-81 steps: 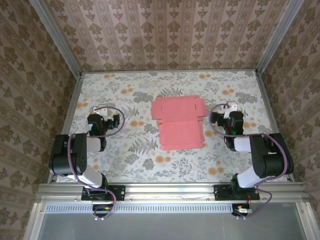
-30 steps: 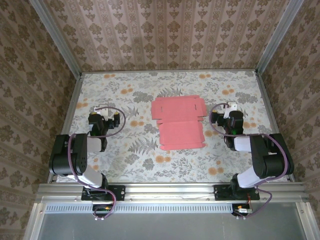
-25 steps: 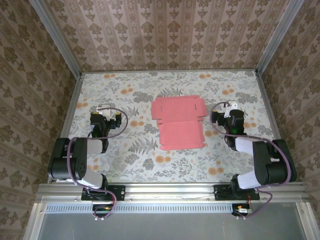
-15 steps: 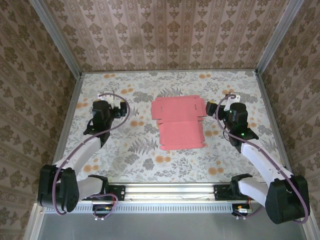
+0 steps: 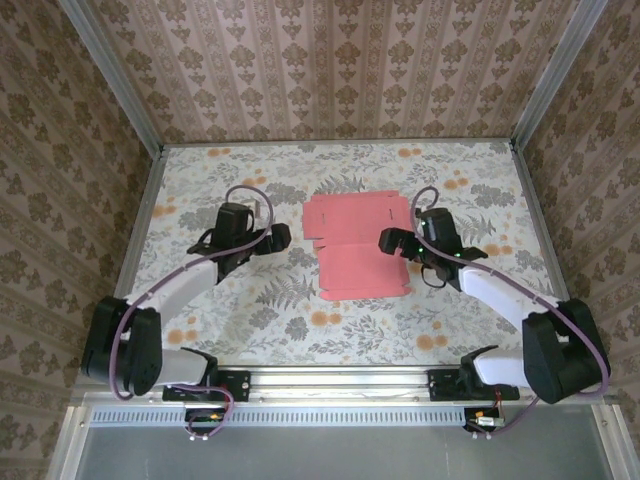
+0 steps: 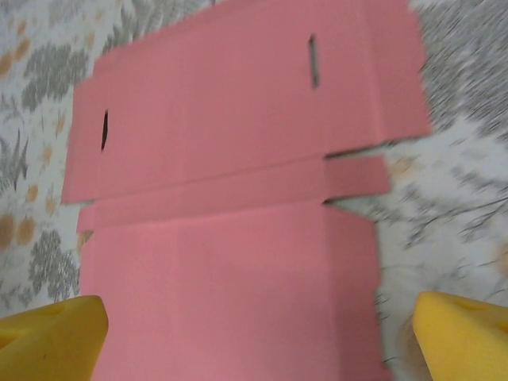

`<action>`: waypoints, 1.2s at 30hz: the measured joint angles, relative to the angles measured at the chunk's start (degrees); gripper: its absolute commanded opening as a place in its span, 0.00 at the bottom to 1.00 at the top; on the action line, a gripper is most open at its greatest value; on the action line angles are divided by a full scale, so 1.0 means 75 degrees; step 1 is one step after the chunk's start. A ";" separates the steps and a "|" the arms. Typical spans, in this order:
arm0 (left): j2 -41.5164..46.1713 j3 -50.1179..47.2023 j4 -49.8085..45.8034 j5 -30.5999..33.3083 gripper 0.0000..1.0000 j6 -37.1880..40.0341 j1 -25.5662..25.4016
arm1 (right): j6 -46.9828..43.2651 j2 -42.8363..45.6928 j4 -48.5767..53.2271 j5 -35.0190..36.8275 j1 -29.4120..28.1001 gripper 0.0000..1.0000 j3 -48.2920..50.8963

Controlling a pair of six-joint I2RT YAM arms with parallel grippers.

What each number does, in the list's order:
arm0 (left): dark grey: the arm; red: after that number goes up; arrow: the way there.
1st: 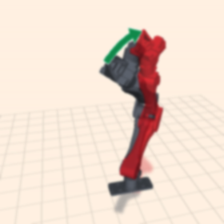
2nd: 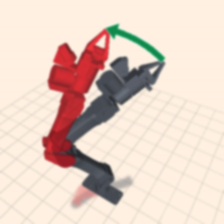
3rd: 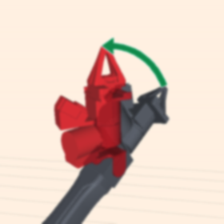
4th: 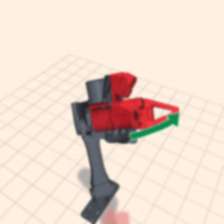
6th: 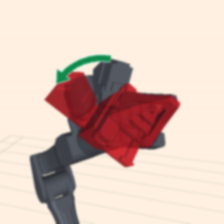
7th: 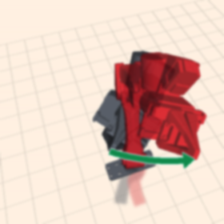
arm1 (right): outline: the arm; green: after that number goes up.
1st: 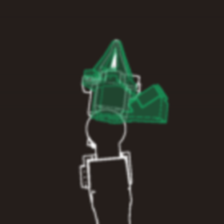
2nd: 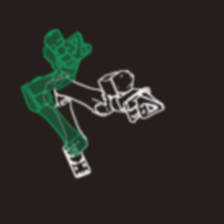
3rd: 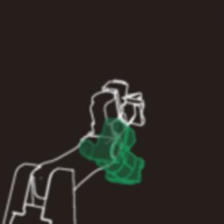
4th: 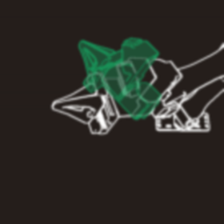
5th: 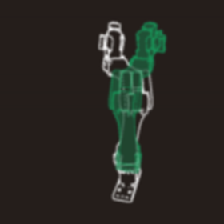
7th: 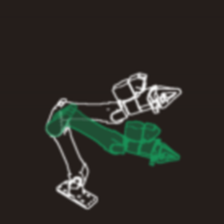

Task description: Fold the paper box

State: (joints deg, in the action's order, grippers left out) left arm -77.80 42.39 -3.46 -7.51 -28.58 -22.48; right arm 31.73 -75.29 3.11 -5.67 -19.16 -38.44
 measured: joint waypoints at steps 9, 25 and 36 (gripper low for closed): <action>-0.0574 0.0493 0.0006 -0.0833 1.00 -0.0469 0.0003 | 0.0463 -0.0653 -0.0032 -0.0178 -0.1029 1.00 0.0044; -0.1291 0.1198 -0.0169 -0.1620 1.00 -0.0755 0.0283 | 0.1215 -0.1005 -0.0903 -0.0219 -0.2398 1.00 0.0691; -0.2425 0.2634 -0.1565 -0.1198 0.88 0.0044 0.0297 | 0.1486 -0.0886 -0.1102 -0.0376 -0.3153 1.00 0.0758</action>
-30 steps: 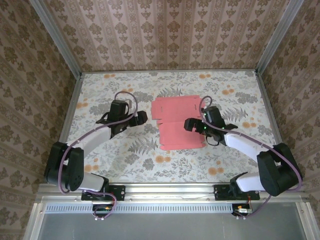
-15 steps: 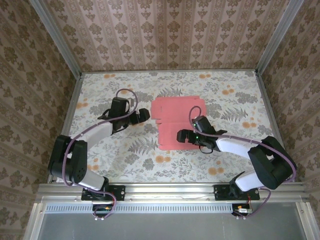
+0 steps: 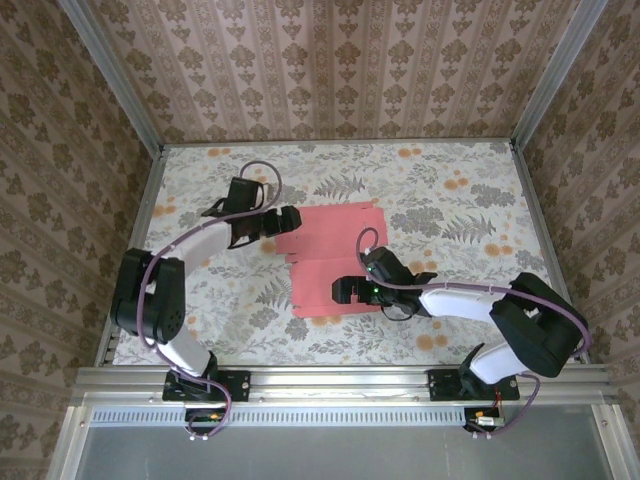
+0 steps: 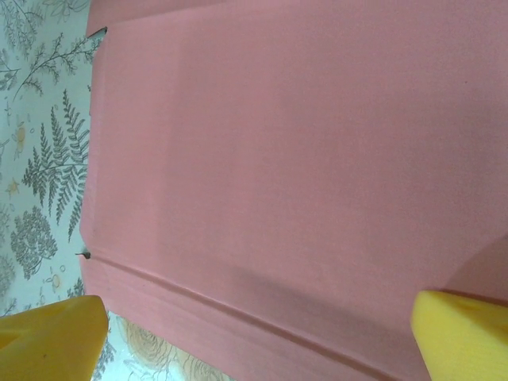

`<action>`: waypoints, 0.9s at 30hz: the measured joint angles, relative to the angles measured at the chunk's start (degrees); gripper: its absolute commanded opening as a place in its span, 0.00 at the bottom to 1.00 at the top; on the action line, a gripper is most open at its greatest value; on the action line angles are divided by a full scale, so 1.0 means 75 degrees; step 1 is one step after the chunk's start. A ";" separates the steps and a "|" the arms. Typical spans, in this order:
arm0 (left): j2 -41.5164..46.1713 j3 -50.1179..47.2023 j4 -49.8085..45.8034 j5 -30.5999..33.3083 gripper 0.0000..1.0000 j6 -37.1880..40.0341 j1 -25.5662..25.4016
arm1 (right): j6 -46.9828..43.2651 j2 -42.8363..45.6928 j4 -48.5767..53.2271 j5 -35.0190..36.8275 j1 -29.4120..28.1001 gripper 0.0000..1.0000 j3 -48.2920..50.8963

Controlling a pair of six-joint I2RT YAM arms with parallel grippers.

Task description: Fold the paper box

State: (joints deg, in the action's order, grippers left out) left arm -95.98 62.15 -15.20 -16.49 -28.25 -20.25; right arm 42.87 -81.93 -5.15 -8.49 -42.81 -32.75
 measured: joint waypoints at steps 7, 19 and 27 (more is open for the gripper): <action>-0.0227 0.0154 -0.0612 0.0577 0.86 -0.0009 -0.0003 | 0.0087 0.1204 0.0318 0.0012 0.0058 1.00 0.0178; -0.0883 0.0428 -0.0676 0.0755 0.92 -0.0219 -0.0210 | -0.0568 0.0149 0.0688 -0.0344 0.2396 1.00 -0.0807; -0.1011 0.0597 -0.0437 0.0775 0.92 -0.0341 -0.0210 | -0.0956 -0.1489 0.0708 -0.0723 0.3010 1.00 -0.1614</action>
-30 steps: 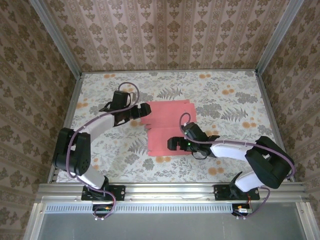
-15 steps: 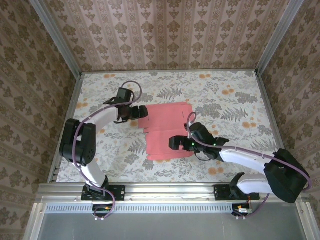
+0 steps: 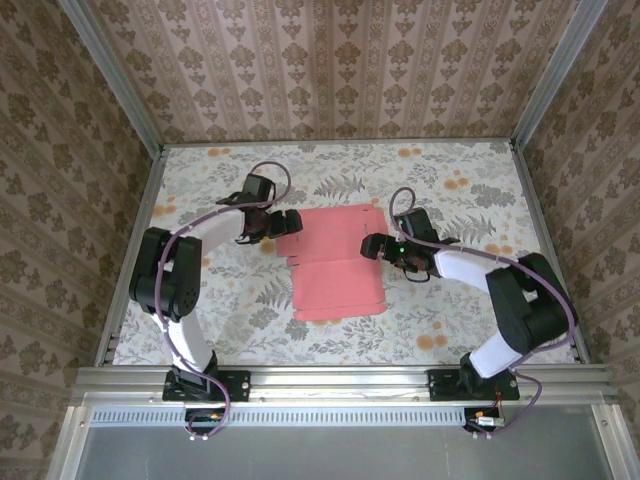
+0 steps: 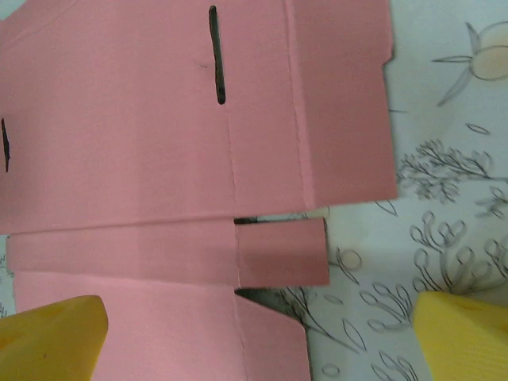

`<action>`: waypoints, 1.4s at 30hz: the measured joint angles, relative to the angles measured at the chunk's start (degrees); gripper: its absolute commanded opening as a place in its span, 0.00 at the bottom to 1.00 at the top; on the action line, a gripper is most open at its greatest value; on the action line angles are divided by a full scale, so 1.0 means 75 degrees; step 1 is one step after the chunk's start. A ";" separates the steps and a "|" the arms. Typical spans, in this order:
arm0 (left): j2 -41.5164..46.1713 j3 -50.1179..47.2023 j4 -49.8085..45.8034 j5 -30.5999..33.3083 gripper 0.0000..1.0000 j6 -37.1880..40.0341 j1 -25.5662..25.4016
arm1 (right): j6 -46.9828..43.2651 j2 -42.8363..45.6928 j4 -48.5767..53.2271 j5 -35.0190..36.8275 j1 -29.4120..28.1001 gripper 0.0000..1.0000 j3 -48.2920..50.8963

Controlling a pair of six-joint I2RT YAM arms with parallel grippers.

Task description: Fold the paper box

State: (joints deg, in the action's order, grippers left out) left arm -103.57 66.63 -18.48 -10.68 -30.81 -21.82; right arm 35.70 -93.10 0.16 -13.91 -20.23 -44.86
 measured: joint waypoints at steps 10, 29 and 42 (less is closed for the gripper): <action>-0.0259 0.0003 0.0242 -0.0026 0.92 -0.0064 0.0000 | -0.0169 -0.0606 -0.0050 -0.0411 0.0064 1.00 -0.1052; -0.0545 0.0026 0.0373 -0.0423 0.72 -0.0047 0.0023 | -0.0172 -0.1626 -0.0187 -0.0557 0.0201 1.00 -0.1789; -0.0746 0.0297 0.0289 -0.0437 0.78 0.0085 0.0085 | -0.0172 -0.1623 -0.0656 -0.0589 0.0216 1.00 -0.1582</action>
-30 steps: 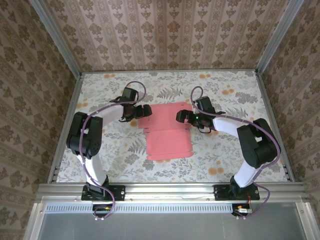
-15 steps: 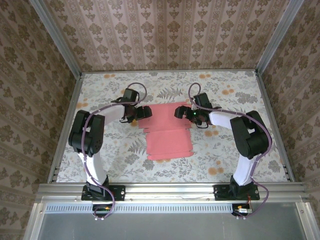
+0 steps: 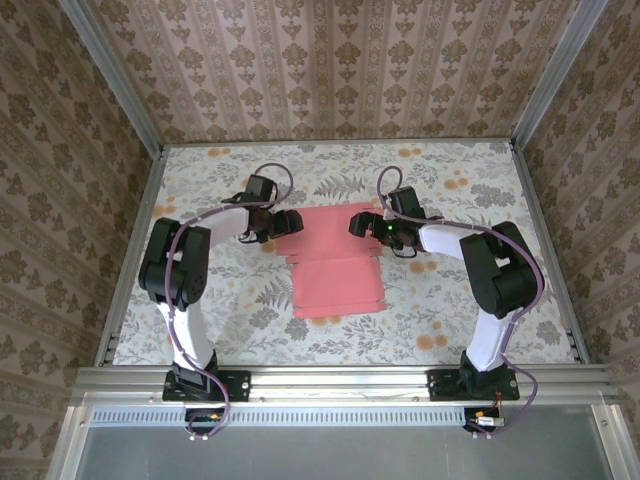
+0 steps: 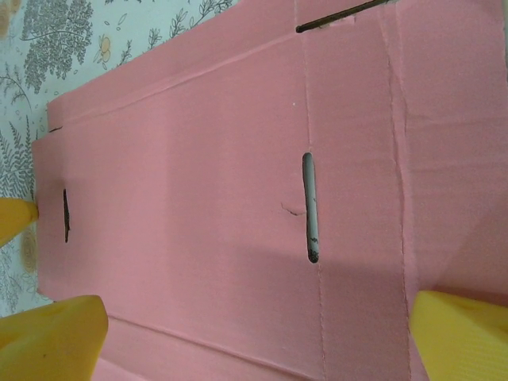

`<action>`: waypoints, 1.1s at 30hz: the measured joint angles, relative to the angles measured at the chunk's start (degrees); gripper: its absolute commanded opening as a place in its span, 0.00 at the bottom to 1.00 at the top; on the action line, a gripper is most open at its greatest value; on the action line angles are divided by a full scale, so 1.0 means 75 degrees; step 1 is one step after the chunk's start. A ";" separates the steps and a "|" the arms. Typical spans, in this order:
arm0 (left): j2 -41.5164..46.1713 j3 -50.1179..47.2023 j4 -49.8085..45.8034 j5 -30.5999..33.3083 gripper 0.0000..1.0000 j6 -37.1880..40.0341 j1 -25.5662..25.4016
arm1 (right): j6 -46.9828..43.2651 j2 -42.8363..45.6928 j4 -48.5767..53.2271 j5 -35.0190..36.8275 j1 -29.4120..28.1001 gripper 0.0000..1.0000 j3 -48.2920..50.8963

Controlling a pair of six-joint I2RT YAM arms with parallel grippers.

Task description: Fold the paper box

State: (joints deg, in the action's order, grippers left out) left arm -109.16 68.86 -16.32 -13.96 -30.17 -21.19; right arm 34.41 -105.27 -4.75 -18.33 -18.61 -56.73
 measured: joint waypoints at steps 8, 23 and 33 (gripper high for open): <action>0.0000 0.0131 -0.0612 0.0676 0.79 0.0207 -0.0067 | 0.0003 0.0000 -0.0143 -0.0020 0.0000 1.00 0.0050; -0.0224 0.0434 -0.0863 0.0775 0.72 0.0256 -0.0125 | 0.0012 0.0000 -0.0248 -0.0029 0.0000 1.00 0.0114; -0.0312 0.0431 -0.0475 -0.0012 0.63 0.0221 -0.0160 | 0.0041 0.0000 -0.0513 -0.0085 -0.0003 1.00 0.0213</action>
State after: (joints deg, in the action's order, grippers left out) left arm -111.50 72.10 -19.88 -14.04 -28.51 -22.39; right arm 34.72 -105.27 -8.60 -18.96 -18.63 -55.13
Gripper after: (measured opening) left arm 0.637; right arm 0.999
